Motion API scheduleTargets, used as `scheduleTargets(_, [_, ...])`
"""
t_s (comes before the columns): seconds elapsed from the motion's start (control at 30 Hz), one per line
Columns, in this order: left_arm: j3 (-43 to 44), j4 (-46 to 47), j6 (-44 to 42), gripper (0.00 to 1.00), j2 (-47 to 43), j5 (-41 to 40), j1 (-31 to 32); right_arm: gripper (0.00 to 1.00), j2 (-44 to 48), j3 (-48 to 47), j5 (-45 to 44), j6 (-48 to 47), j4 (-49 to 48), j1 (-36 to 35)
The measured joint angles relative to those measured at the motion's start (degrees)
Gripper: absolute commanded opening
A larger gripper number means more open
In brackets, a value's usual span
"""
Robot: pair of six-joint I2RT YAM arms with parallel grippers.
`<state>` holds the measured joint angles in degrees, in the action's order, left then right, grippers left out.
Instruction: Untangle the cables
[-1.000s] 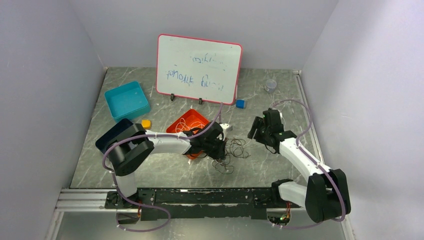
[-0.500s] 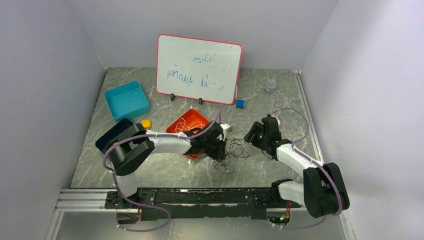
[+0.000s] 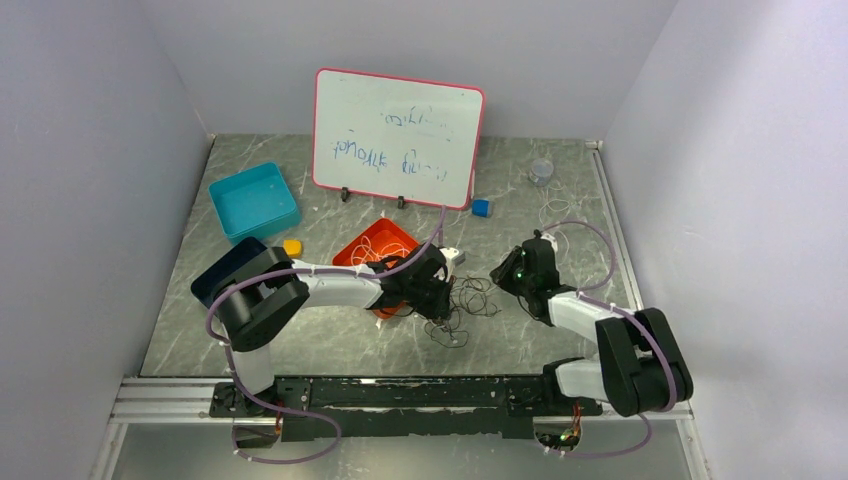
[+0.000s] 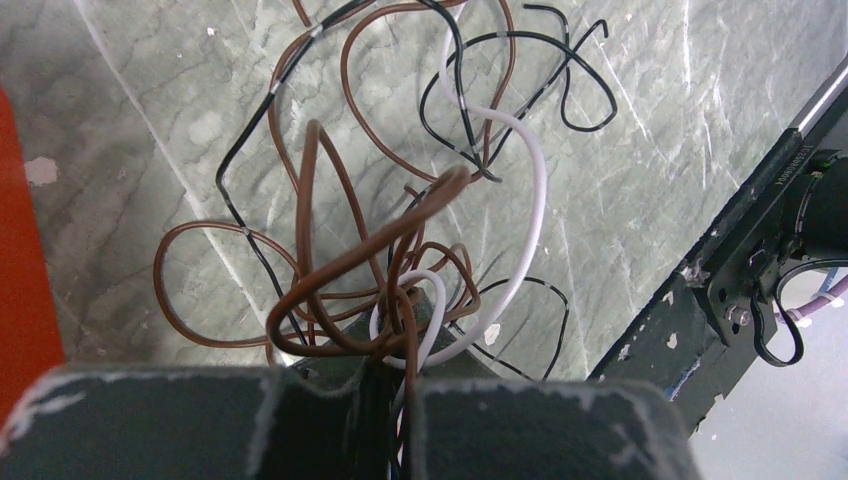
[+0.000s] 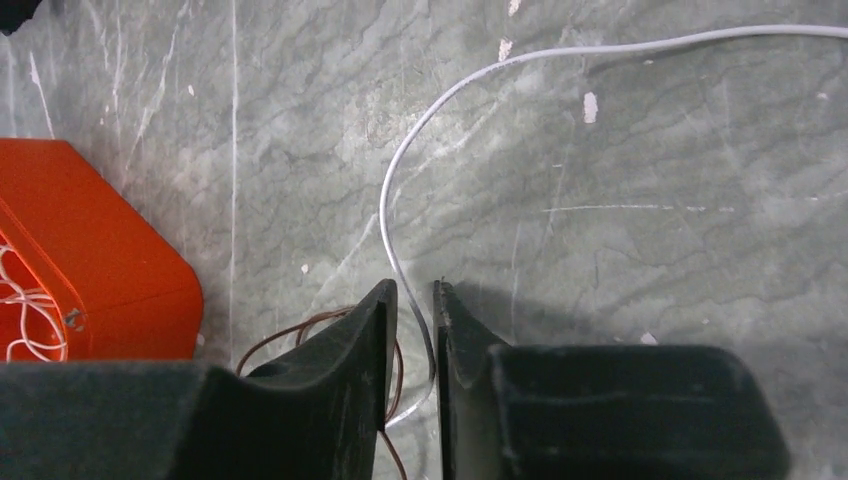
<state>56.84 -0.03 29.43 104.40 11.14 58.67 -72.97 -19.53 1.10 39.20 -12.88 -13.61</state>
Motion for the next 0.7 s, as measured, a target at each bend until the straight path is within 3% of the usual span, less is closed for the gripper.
scheduleTargets(0.1, [0.0, 0.0, -0.1, 0.14, 0.0, 0.0, 0.0, 0.0, -1.2, 0.2, 0.8, -0.4, -2.3, 0.0])
scheduleTargets(0.2, [0.0, -0.1, -0.1, 0.23, 0.0, 0.0, 0.0, 0.0, 0.5, -0.2, 1.0, -1.6, -2.6, 0.0])
scheduleTargets(0.3, [0.0, -0.1, -0.1, 0.25, 0.0, -0.1, 0.0, 0.0, 4.3, -2.8, 0.7, -3.9, -0.1, 0.0])
scheduleTargets(0.53, [0.3, 0.3, -0.1, 0.16, 1.3, 0.0, 0.0, 0.0, 16.1, -16.3, -3.5, -10.0, 8.3, 0.0])
scheduleTargets(0.7, [1.0, 2.5, -0.1, 0.1, 1.8, 0.0, 0.0, 0.0, 18.0, -25.6, -7.3, -13.9, 16.2, 0.1])
